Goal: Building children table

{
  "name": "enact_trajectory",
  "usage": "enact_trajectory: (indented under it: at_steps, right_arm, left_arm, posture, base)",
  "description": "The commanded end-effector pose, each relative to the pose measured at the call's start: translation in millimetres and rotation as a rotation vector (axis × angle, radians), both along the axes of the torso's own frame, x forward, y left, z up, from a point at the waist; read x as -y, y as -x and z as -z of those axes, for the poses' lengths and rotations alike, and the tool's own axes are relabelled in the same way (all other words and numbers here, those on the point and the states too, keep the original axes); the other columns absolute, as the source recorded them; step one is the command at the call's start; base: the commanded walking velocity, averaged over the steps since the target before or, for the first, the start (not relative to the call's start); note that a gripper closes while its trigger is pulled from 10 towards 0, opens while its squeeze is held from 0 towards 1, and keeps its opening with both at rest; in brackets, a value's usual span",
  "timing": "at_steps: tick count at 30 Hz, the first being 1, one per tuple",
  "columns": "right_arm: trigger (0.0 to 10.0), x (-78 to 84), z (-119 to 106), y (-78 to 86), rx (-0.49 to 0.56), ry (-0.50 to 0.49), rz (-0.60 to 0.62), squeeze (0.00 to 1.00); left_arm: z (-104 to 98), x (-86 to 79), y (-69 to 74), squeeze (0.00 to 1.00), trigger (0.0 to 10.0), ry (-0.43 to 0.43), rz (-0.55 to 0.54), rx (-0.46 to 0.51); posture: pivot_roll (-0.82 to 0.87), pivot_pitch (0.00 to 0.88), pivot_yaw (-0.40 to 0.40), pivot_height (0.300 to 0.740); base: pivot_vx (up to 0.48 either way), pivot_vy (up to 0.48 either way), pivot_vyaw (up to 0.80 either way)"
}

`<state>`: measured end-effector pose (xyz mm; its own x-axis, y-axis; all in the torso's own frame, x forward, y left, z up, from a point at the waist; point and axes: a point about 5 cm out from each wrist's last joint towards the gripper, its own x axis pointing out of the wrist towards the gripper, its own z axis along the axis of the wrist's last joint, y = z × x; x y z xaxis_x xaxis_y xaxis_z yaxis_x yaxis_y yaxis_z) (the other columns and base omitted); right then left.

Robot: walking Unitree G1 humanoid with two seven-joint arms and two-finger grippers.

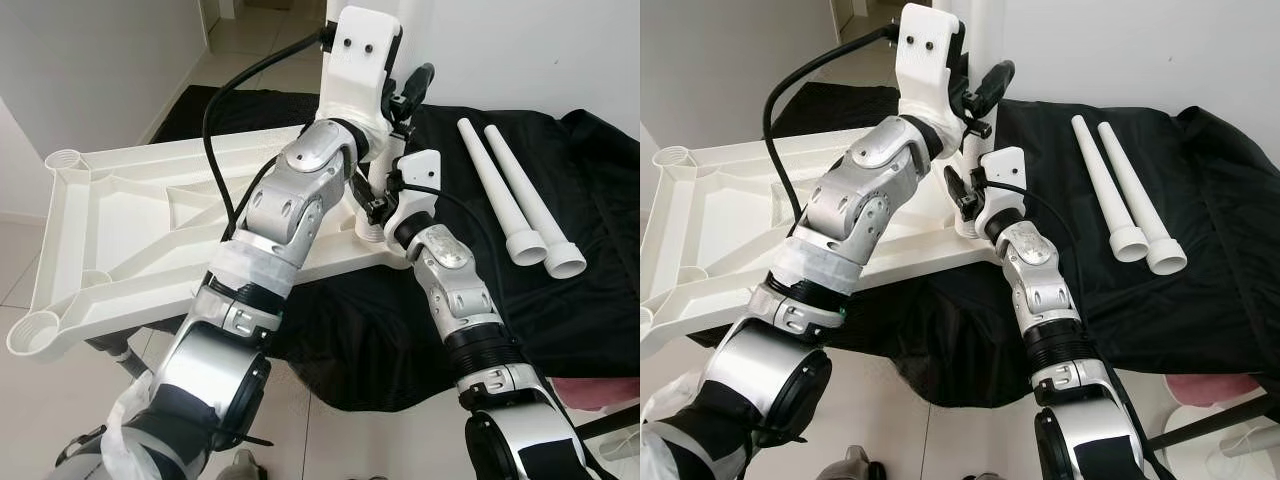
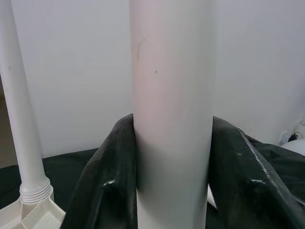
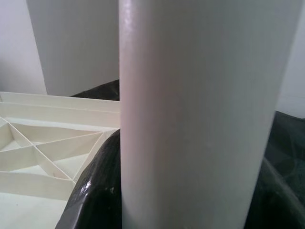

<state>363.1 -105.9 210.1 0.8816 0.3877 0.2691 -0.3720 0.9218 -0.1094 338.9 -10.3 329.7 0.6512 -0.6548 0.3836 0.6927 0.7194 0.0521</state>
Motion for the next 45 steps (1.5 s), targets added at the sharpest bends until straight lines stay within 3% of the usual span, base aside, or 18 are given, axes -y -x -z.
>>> enact_trajectory:
  at_steps: [1,10,13,15,16,22,24,27,30,36,37,40,43,45]
  right_arm:
    - [10.0,2.1,5.9,-0.2,-0.026,-0.005,0.021,0.00]
    - [10.0,17.7,7.8,-3.6,-0.063,-0.082,0.138,0.00]
    - [10.0,22.0,8.3,-2.6,-0.059,-0.096,0.160,0.00]
    - [10.0,22.0,8.3,-2.6,-0.059,-0.096,0.160,0.00]
    - [10.0,22.9,8.7,-1.6,-0.056,-0.099,0.173,0.00]
    - [10.0,26.7,7.1,0.5,-0.040,-0.104,0.188,0.00]
    - [10.0,31.8,10.0,4.6,-0.012,-0.083,0.205,0.00]
    - [10.0,31.8,10.0,4.6,-0.012,-0.083,0.205,0.00]
    - [10.0,39.1,12.0,7.8,0.022,-0.079,0.221,0.00]
    - [10.0,44.4,13.1,7.7,0.039,-0.102,0.232,0.00]
    - [10.0,46.2,16.4,5.5,0.048,-0.096,0.246,0.00]
    - [10.0,46.2,16.4,5.5,0.048,-0.096,0.246,0.00]
    - [10.0,40.4,35.7,2.4,0.009,-0.019,0.232,0.00]
    - [10.0,40.4,35.7,2.4,0.009,-0.019,0.232,0.00]
  left_arm:
    - [-9.3,7.4,13.4,1.00,10.0,0.014,0.106,0.072]
    - [-9.7,-1.1,25.2,1.00,10.0,0.058,0.143,0.109]
    - [-8.4,-2.8,30.3,0.84,10.0,0.079,0.154,0.108]
    - [-8.4,-2.8,30.3,0.84,10.0,0.079,0.154,0.108]
    - [-7.8,-4.2,32.4,0.00,10.0,0.084,0.146,0.116]
    - [-0.6,-10.6,27.7,0.00,10.0,0.104,0.078,0.086]
    - [14.0,-24.3,21.2,0.00,10.0,0.083,-0.021,0.054]
    - [14.0,-24.3,21.2,0.00,10.0,0.083,-0.021,0.054]
    - [29.9,-39.6,16.8,0.00,10.0,0.063,-0.086,0.018]
    - [43.1,-48.5,14.6,0.00,10.0,0.040,-0.114,-0.015]
    - [55.9,-52.6,16.0,0.00,10.0,-0.005,-0.123,-0.040]
    - [55.9,-52.6,16.0,0.00,10.0,-0.005,-0.123,-0.040]
    - [67.8,-58.0,17.6,0.00,10.0,-0.039,-0.143,-0.064]
    - [67.8,-58.0,17.6,0.00,10.0,-0.039,-0.143,-0.064]
  posture:
    - [0.03,0.014,-0.030,0.740]
    - [0.04,0.032,-0.040,0.740]
    - [0.04,0.037,-0.043,0.740]
    - [0.04,0.037,-0.043,0.740]
    - [0.03,0.039,-0.043,0.740]
    - [0.03,0.051,-0.047,0.740]
    - [0.03,0.067,-0.051,0.740]
    - [0.03,0.067,-0.051,0.740]
    - [0.03,0.070,-0.038,0.740]
    - [0.04,0.073,-0.034,0.740]
    - [0.05,0.073,-0.037,0.740]
    - [0.05,0.073,-0.037,0.740]
    - [0.06,0.073,-0.043,0.740]
    - [0.06,0.073,-0.043,0.740]
  base:
    - [0.000,0.000,0.00]
    - [0.000,0.000,0.00]
    - [0.000,0.000,0.00]
    - [0.000,0.000,0.00]
    - [0.000,0.000,0.00]
    - [0.000,0.000,0.00]
    - [0.000,0.000,0.00]
    - [0.000,0.000,0.00]
    - [0.000,0.000,0.00]
    - [0.000,0.000,0.00]
    - [0.000,0.000,0.00]
    - [0.000,0.000,0.00]
    - [0.000,0.000,0.00]
    - [0.000,0.000,0.00]
